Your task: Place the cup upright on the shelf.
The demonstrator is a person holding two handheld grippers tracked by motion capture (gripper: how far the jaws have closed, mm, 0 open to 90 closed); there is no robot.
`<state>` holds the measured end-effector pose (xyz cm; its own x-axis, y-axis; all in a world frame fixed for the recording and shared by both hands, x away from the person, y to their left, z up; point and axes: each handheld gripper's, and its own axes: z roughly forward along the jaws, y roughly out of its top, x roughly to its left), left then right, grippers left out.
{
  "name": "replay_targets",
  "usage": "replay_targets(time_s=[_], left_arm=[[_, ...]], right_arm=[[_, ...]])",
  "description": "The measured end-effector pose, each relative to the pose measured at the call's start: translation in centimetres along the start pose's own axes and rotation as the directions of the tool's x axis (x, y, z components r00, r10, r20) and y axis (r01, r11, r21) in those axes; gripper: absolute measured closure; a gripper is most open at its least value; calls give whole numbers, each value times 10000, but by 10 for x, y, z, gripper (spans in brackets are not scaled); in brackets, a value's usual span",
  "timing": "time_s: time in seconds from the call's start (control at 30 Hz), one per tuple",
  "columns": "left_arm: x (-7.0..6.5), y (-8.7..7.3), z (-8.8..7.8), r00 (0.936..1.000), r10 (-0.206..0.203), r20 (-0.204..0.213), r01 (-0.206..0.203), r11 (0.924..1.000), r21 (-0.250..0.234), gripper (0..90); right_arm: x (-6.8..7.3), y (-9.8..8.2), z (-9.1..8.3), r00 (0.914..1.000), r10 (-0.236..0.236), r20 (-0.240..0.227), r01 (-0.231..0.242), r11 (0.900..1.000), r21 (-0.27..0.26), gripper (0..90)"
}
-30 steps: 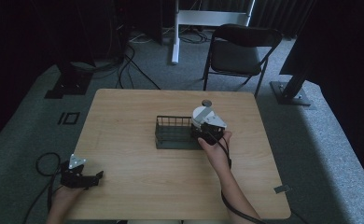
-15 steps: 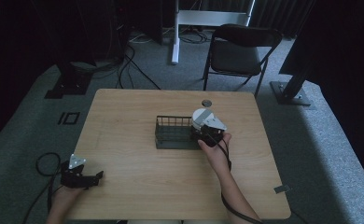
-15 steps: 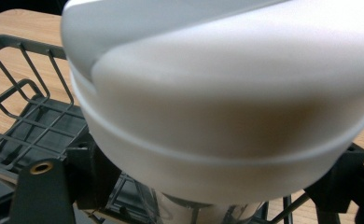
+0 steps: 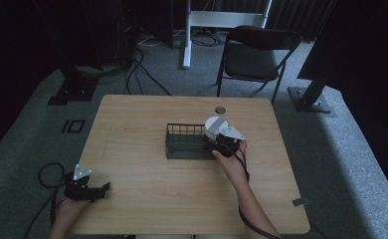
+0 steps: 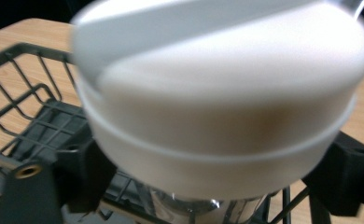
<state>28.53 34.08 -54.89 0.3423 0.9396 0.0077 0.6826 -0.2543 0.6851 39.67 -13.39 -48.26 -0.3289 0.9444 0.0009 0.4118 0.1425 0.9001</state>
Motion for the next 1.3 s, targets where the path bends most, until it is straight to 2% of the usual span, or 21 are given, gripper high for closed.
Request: replay_targets(time_s=[0.1, 0.37, 0.63, 1.17, 1.3], left_arm=[[0, 0, 0, 10000, -2, -1, 2, 10000, -1, 1], [0, 0, 0, 10000, 1, 0, -1, 10000, 0, 0], [0, 0, 0, 10000, -1, 1, 1, 10000, 0, 0], [0, 0, 0, 10000, 6, 0, -6, 10000, 0, 0], [0, 0, 0, 10000, -1, 0, 1, 10000, -1, 0]], right_arm=[[1, 1, -3, 9996, -265, -125, 264, 9996, -61, 112], [-5, -1, -7, 9995, 6, -303, -9, 10000, -97, 108], [-8, -6, -16, 9984, -51, -563, 43, 9999, -152, 108], [-22, -14, -37, 9988, 45, -483, -65, 9991, -412, 108], [-26, -18, -42, 9991, -105, -416, 89, 9992, -394, 108]])
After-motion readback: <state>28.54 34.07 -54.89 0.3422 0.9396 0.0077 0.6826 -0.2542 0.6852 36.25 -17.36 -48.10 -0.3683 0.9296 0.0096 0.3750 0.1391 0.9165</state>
